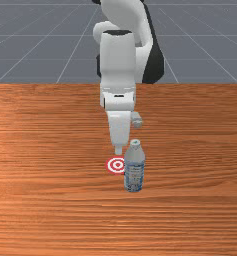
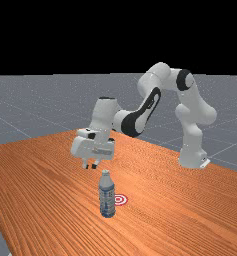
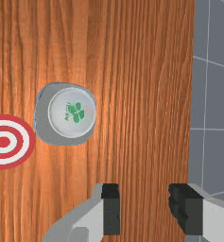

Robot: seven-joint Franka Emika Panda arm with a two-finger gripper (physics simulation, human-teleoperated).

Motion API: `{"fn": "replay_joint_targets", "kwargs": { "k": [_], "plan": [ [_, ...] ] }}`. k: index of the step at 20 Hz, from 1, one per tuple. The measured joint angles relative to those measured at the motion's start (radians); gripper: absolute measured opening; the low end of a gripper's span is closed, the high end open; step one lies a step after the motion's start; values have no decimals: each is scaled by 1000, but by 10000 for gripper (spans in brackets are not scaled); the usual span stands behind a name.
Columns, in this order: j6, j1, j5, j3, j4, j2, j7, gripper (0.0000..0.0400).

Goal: Pick up the bottle and put it on the marker

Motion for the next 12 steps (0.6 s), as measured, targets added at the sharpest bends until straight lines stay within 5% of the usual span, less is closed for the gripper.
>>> {"fn": "replay_joint_targets", "kwargs": {
  "k": [1,2,3,4,6,12],
  "plan": [
    [-491,5,0,-4,120,-11,2,253],
    [-461,5,0,-4,83,-33,2,311],
    [-552,-9,29,10,137,-10,-20,346],
    [-491,4,2,-3,88,-38,0,367],
    [-607,5,1,-3,284,69,0,388],
    [-656,13,-17,11,327,88,-59,400]
  ]
}}
